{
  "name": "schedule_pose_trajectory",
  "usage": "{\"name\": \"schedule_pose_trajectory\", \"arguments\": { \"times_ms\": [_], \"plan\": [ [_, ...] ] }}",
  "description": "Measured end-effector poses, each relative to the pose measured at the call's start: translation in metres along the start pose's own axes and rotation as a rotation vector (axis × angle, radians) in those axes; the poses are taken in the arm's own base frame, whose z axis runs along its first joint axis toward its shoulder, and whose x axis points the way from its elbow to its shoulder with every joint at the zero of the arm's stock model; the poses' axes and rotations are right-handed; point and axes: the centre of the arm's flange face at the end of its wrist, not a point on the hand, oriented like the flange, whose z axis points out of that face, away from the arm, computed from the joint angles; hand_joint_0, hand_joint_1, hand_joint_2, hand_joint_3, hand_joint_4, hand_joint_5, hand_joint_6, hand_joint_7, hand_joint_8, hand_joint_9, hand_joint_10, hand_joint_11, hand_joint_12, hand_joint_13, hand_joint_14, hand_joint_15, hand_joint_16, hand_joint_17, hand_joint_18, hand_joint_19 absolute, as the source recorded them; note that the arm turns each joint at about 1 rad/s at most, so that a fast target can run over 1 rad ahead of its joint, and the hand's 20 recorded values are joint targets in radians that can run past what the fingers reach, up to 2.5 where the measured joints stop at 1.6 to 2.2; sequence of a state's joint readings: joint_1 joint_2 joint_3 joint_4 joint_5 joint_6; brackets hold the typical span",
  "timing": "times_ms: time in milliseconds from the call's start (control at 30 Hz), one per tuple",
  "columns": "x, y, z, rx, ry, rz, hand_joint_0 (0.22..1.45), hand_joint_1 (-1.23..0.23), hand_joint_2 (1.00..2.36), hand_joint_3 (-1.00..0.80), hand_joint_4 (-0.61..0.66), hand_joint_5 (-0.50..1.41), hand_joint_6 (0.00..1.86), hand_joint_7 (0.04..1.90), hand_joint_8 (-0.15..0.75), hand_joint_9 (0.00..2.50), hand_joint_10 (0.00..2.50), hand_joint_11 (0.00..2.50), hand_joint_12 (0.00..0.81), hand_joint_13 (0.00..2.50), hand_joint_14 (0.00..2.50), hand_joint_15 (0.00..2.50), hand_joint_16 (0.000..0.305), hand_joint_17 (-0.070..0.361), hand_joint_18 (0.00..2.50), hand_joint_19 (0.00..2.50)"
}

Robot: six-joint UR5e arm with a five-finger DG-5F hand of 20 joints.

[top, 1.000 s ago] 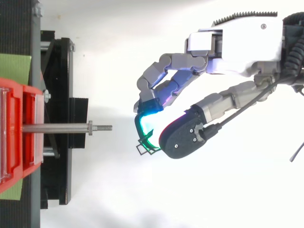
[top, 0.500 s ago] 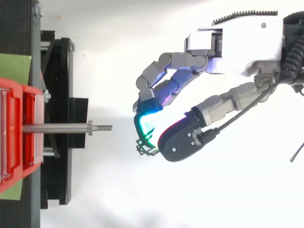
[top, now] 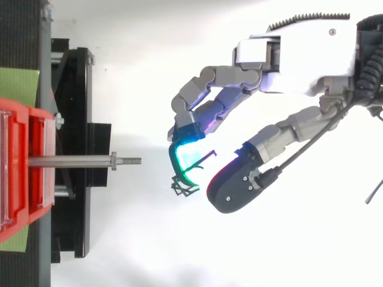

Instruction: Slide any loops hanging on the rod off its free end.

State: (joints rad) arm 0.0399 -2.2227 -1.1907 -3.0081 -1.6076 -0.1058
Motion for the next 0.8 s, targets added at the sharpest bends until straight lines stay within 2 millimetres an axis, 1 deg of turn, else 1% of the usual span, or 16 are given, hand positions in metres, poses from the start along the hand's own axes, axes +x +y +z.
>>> {"name": "schedule_pose_trajectory", "arguments": {
  "times_ms": [133,233,267,333,367,500,600,633,667,700,733,800],
  "plan": [
    [0.0000,0.0001,0.0001,-0.001,0.000,0.000,0.51,-0.53,1.00,-0.50,0.18,-0.17,0.79,1.16,0.315,0.80,0.01,0.39,0.323,0.57,0.00,0.05,0.048,0.109,0.61,0.36],
    [-0.0001,0.0002,0.0001,-0.001,0.000,0.000,0.57,-0.58,1.00,-0.50,0.16,-0.17,0.78,1.18,0.301,0.80,0.01,0.39,0.308,0.56,0.00,0.05,0.045,0.101,0.58,0.38],
    [0.0000,0.0001,0.0001,-0.001,0.000,0.000,0.61,-0.61,1.00,-0.46,0.15,-0.17,0.78,1.20,0.302,0.80,0.01,0.39,0.304,0.56,0.00,0.05,0.044,0.100,0.59,0.37],
    [-0.0001,0.0002,0.0001,-0.001,0.000,0.000,0.62,-0.64,1.01,-0.39,0.12,-0.17,0.79,1.21,0.301,0.80,0.01,0.39,0.302,0.56,0.00,0.05,0.044,0.100,0.60,0.37],
    [-0.0001,0.0002,0.0001,-0.001,0.000,0.000,0.62,-0.67,1.01,-0.33,0.12,-0.18,0.80,1.23,0.298,0.80,0.01,0.40,0.304,0.56,0.00,0.04,0.044,0.100,0.60,0.35],
    [-0.0001,0.0002,0.0001,-0.002,0.000,0.000,0.62,-0.73,1.02,-0.23,0.09,-0.19,0.83,1.18,0.296,0.79,0.01,0.40,0.306,0.57,0.00,0.04,0.045,0.101,0.62,0.35],
    [-0.0001,0.0003,0.0001,-0.002,0.000,0.000,0.62,-0.74,1.02,-0.21,0.05,-0.19,0.83,1.16,0.291,0.83,0.01,0.41,0.304,0.59,0.00,0.04,0.045,0.100,0.64,0.37],
    [-0.0001,0.0002,0.0001,-0.002,0.000,0.000,0.62,-0.74,1.02,-0.20,0.03,-0.18,0.83,1.18,0.284,0.84,0.01,0.41,0.303,0.60,0.00,0.05,0.044,0.100,0.65,0.37],
    [-0.0001,0.0003,0.0001,-0.002,0.000,0.000,0.61,-0.74,1.02,-0.20,0.00,-0.17,0.81,1.20,0.282,0.92,0.02,0.42,0.299,0.64,0.00,0.06,0.044,0.100,0.69,0.39],
    [-0.0001,0.0005,0.0001,-0.002,0.000,0.000,0.59,-0.72,1.02,-0.24,-0.02,-0.15,0.78,1.24,0.268,0.96,0.01,0.40,0.293,0.66,0.00,0.05,0.044,0.099,0.70,0.40],
    [0.0000,0.0005,0.0001,-0.002,0.000,0.000,0.59,-0.72,1.02,-0.25,-0.02,-0.15,0.77,1.23,0.261,0.96,0.01,0.38,0.291,0.66,0.00,0.05,0.044,0.099,0.70,0.40],
    [0.0000,0.0003,0.0001,-0.002,0.000,0.000,0.59,-0.66,1.02,-0.27,-0.02,-0.12,0.70,1.32,0.238,0.95,0.01,0.28,0.287,0.66,0.00,0.06,0.044,0.099,0.69,0.41]
  ]
}}
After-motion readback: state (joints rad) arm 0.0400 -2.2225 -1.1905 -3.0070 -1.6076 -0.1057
